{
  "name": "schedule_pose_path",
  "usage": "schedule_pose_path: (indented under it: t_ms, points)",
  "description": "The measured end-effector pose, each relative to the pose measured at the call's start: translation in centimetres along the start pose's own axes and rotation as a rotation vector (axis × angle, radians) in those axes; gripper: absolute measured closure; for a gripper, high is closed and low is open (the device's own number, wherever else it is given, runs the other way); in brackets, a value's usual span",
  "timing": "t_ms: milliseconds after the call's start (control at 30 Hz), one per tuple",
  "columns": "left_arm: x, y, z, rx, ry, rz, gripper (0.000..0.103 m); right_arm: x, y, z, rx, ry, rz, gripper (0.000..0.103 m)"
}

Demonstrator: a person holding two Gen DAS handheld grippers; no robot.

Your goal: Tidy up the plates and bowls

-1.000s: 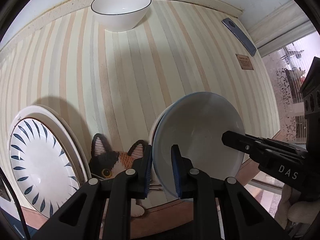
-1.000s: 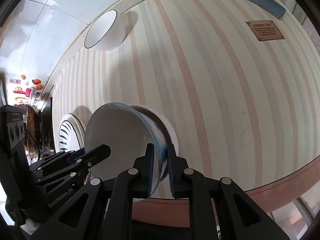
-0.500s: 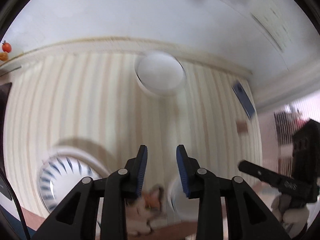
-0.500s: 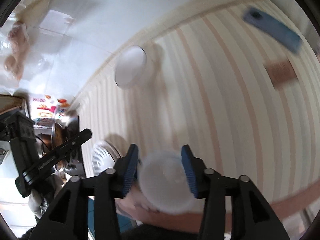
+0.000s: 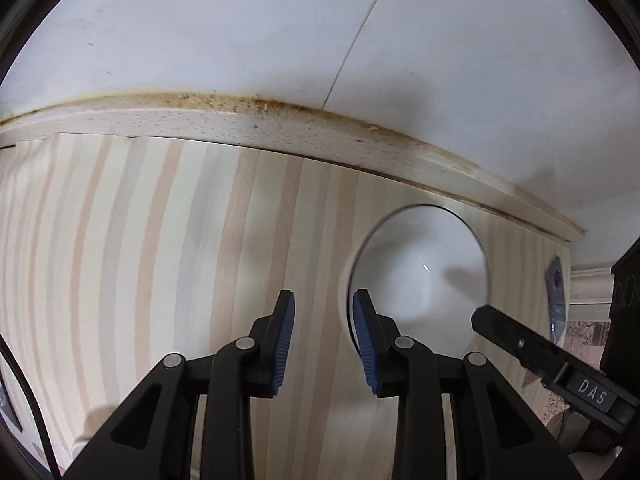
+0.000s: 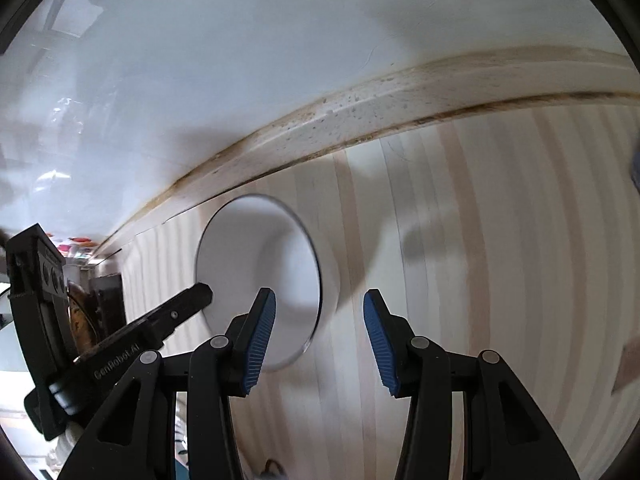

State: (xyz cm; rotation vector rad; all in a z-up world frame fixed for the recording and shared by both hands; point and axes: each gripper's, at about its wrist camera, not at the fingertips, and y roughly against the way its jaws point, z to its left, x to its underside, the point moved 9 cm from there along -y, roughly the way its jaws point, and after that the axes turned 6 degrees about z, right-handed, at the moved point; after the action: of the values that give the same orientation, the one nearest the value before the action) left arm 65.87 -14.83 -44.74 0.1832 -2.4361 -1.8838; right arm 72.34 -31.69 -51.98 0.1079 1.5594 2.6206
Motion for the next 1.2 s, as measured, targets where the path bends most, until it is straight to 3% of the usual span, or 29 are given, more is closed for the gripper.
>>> schedule_pose_path:
  t_ms: [200,233,267,333,367,867,1200]
  points:
    - [-0.6,-2.3,-0.1,-0.001,-0.01,0.028,0.075,-1.6,-1.9,-0.5,0.002,0.007,0.038,0.056]
    - [-0.7,-2.6,-0.2,0.0,-0.016,0.029,0.076,-1.6,-2.1,-0.5,0.002,0.015,0.044,0.063]
    - [-1.0,-2.7,-0.1,0.0,-0.024,0.028,0.076,-1.7,-2.4,-0.5,0.01,0.028,0.051,0.078]
    - [-1.0,-2.7,-0.6,0.002,-0.044,0.014,0.09,-1.7,-2.7,-0.3,0.034,0.058,0.059,0.086]
    - [-1.0,-2.7,-0.9,0.003,-0.055,0.012,0.091,-1.7,-2.6,-0.3,0.044,0.068,0.056,0.087]
    - [-1.2,-0.6,-2.0,-0.037,-0.053,-0.042,0.092,-0.4,-2.0,0.9,0.056,0.136,0.082,0.09]
    - [1.4,3.5,-2.7,-0.022,-0.065,-0.083,0.092,2.6,2.2,2.5,0.049,0.166,0.049,0.09]
